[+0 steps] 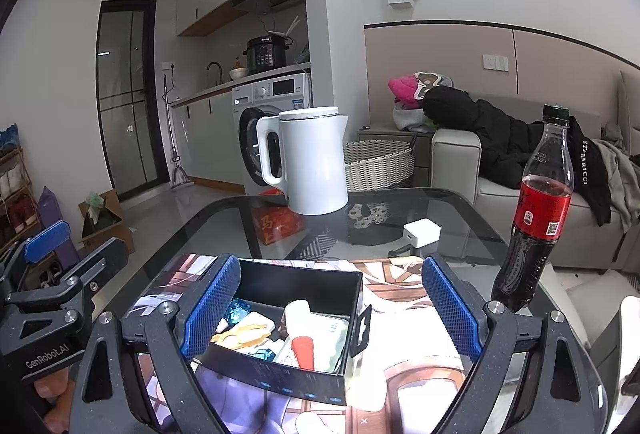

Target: Organize rigid objects

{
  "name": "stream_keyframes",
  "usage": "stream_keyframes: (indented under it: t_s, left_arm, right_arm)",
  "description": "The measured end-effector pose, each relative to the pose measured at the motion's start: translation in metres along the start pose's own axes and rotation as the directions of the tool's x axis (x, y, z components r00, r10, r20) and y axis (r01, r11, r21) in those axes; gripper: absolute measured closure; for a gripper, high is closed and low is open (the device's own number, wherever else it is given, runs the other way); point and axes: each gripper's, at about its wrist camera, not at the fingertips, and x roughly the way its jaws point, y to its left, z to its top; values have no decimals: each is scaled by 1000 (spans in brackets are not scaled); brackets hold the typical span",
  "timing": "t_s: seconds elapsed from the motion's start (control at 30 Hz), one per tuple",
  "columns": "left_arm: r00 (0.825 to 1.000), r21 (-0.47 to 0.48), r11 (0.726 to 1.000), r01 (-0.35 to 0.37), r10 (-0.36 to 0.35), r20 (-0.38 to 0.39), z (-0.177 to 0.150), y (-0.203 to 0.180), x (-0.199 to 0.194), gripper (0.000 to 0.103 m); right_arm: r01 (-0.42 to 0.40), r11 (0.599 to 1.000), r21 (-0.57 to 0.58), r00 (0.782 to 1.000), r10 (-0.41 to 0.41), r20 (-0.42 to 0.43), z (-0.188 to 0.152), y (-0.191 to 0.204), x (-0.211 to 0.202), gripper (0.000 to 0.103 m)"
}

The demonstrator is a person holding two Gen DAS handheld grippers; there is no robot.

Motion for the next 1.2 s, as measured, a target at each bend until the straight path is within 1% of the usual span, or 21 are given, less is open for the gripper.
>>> stream_keyframes:
  t_s: [1.2]
  left_arm:
    - [999,-4,1000,15,-15,-37,-1,-2,4,0]
  right_arm:
    - [-5,1000,-5,1000,5,-11,-2,-2,3,9]
